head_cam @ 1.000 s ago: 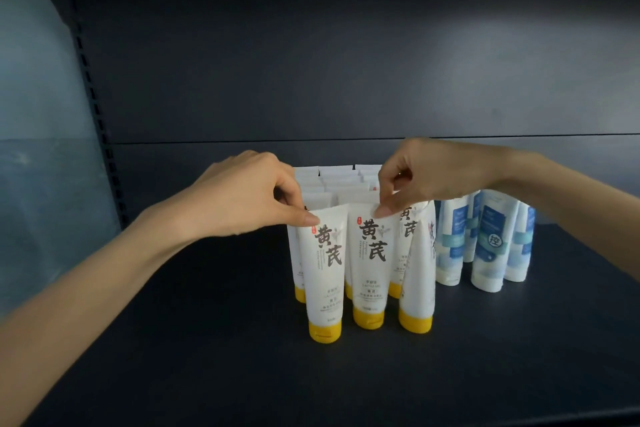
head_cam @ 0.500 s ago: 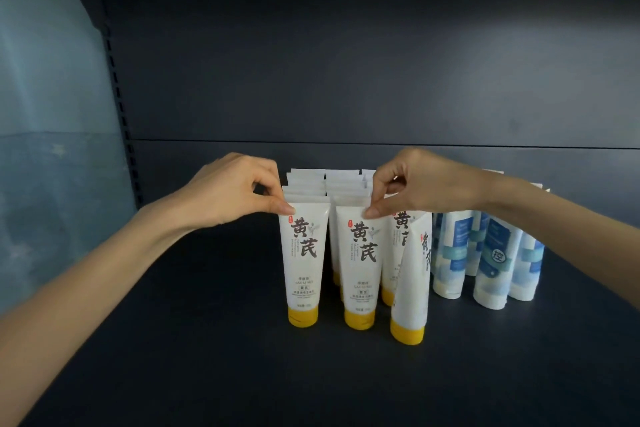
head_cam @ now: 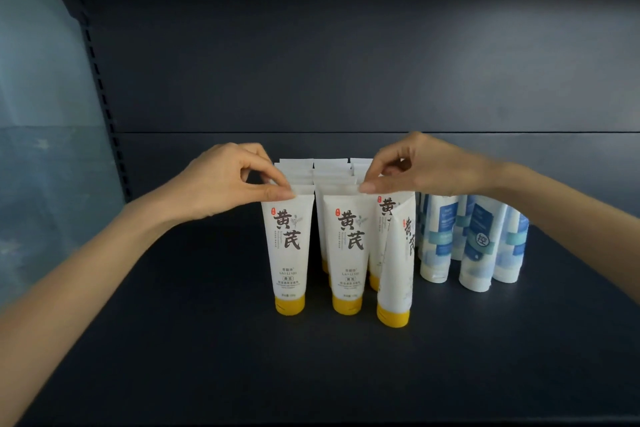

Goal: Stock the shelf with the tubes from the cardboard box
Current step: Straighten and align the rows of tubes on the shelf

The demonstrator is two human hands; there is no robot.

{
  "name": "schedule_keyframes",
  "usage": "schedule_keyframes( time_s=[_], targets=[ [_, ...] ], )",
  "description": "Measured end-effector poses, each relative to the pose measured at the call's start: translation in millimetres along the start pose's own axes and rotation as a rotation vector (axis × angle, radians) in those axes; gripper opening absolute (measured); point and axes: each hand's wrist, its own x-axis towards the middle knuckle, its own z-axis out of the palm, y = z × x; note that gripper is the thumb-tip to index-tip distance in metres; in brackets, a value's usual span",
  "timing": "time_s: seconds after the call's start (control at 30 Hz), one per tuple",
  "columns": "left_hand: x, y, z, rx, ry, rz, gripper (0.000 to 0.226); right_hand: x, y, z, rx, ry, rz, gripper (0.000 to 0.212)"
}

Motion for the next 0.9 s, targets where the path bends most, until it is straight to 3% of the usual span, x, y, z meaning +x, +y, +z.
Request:
schedule_keyframes(
  time_s=[0.1, 0.37, 0.57, 0.9],
  targets=[
    [7, 13, 10, -0.017, 0.015, 0.048, 0.039, -7, 7, -11, 0.007, -0.014, 0.037, 0.039],
    [18, 26, 32, -0.014, -0.06, 0.075, 0.041, -31, 20, -31, -0.01, -0.159, 0.14, 0.033],
    [19, 25, 31, -0.035, -0.091, 0.065, 0.034, -32, 26, -25, 0.018, -0.081, 0.117, 0.015],
    [20, 25, 29, -0.017, -0.078, 0.043, 0.037, -31, 33, -24, -0.033, -0.013, 0.103, 0.018]
  ],
)
